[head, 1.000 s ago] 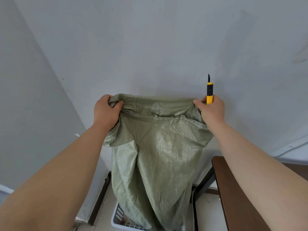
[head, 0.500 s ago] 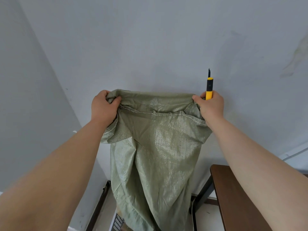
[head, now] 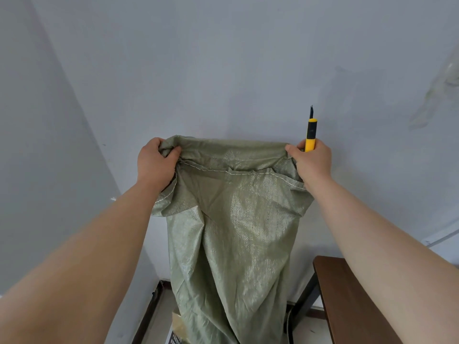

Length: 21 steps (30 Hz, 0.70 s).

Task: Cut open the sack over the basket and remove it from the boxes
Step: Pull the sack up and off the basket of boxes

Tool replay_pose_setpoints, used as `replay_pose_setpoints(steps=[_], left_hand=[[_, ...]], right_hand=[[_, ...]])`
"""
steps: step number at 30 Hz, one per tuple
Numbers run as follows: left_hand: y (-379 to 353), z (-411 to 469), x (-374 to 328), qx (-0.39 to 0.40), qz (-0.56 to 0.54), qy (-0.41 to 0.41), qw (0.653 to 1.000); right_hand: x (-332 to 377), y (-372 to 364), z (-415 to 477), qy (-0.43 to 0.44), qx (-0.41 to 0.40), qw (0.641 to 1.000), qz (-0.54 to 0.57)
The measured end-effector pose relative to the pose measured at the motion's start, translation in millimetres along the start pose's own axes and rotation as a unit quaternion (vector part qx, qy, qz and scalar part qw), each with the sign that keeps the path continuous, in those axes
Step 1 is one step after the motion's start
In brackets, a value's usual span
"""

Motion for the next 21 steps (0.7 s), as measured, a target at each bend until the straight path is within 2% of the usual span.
replay_pose_setpoints(steps=[14, 21], left_hand=[[-12, -7, 30, 0.019, 0.019, 0.028, 0.999], [-18, -6, 18, 0.023, 0.009, 0.021, 0.999]], right_hand=[[-25, -7, -12, -0.022, 0.012, 1.0, -0.01], [-8, 4, 2, -0.009, -0.009, 1.0, -0.003]])
Point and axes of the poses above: each hand's wrist, its own z-axis towards the middle knuckle, its own y-axis out of the back of the hand, x = y × z, the point moved 8 cm from there along z, towards the middle knuckle, and after that the axes turned 12 degrees about y, right-handed, at the moved point
